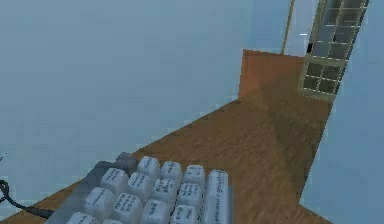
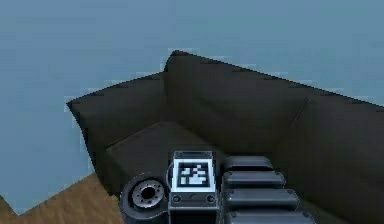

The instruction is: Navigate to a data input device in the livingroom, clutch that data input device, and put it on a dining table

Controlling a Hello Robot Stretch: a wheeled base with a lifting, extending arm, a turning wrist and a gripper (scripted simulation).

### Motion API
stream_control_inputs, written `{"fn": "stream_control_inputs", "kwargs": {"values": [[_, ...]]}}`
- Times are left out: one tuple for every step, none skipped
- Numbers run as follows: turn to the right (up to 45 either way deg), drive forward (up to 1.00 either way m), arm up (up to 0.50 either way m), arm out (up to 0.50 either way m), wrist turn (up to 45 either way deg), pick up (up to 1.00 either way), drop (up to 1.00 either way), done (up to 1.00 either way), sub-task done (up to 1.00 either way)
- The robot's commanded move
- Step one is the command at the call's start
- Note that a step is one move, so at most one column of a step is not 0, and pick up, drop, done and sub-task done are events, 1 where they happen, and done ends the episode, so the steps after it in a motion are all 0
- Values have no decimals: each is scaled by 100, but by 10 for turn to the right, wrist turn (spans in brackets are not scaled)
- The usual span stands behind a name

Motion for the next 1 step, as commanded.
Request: {"fn": "stream_control_inputs", "kwargs": {"values": [[-450, 0, 0, 0, 0, 0, 0, 0, 0]]}}
